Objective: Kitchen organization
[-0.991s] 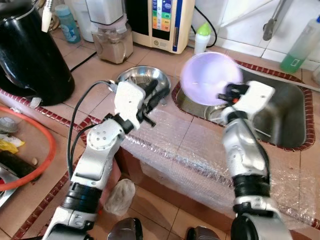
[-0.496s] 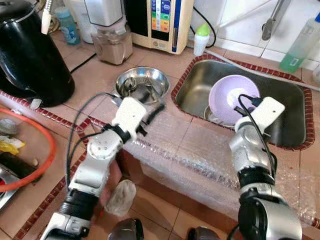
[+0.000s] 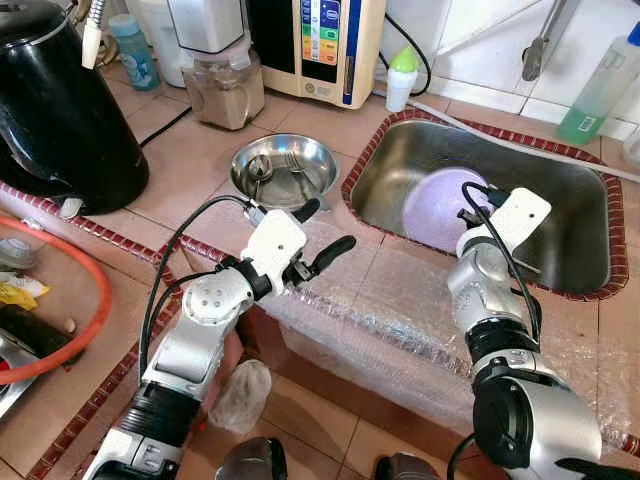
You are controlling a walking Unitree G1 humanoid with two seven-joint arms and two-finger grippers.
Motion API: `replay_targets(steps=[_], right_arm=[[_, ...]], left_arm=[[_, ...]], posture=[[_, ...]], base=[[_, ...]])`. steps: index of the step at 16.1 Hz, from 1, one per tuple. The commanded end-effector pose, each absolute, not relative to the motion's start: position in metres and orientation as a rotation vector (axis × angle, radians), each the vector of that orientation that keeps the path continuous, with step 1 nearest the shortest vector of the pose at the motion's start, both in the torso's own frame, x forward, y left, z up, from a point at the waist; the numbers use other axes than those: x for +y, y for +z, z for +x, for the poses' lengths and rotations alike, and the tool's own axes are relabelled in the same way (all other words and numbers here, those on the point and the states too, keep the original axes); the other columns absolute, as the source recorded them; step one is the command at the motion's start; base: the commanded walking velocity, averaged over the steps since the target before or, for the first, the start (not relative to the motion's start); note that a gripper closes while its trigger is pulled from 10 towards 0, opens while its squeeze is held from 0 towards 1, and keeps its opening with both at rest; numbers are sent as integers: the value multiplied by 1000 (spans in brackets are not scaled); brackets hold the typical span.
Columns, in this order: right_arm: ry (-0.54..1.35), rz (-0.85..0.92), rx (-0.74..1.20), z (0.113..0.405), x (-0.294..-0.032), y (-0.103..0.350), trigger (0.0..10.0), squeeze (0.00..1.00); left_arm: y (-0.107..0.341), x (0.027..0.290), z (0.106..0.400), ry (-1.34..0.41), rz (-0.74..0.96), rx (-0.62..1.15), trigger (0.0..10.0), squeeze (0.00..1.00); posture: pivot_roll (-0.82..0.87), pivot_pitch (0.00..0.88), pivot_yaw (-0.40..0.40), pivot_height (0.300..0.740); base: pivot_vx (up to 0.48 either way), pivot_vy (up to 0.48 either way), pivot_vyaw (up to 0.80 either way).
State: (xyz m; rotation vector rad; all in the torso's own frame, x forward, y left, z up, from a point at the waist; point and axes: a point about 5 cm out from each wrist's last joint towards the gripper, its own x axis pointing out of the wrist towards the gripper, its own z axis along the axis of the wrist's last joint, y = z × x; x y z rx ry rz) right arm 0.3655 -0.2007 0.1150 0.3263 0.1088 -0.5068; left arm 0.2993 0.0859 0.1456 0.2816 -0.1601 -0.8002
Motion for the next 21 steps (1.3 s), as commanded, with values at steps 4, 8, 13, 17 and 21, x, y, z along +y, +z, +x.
replay_targets(steps=[4, 8, 13, 17, 21], right_arm=[[-465, 325, 105, 365, -197, 111, 10000, 1000], [-281, 166, -62, 370, -181, 136, 10000, 1000], [-67, 178, -147, 357, -154, 144, 10000, 1000], [273, 191, -198, 332, -117, 153, 10000, 1000], [408, 67, -193, 312, -108, 154, 10000, 1000]], left_arm=[[151, 85, 300, -820, 299, -180, 10000, 1000], [157, 89, 304, -772, 282, -206, 10000, 1000], [161, 102, 311, -649, 278, -237, 10000, 1000], [160, 105, 315, -608, 323, -263, 10000, 1000], [152, 97, 320, -639, 382, -270, 10000, 1000]], posture=[[20, 56, 42, 740], [19, 52, 43, 740], [14, 60, 38, 740], [3, 63, 38, 740], [-18, 71, 44, 740]], base=[[0, 0, 0], [0, 0, 0], [0, 0, 0], [0, 0, 0], [0, 0, 0]])
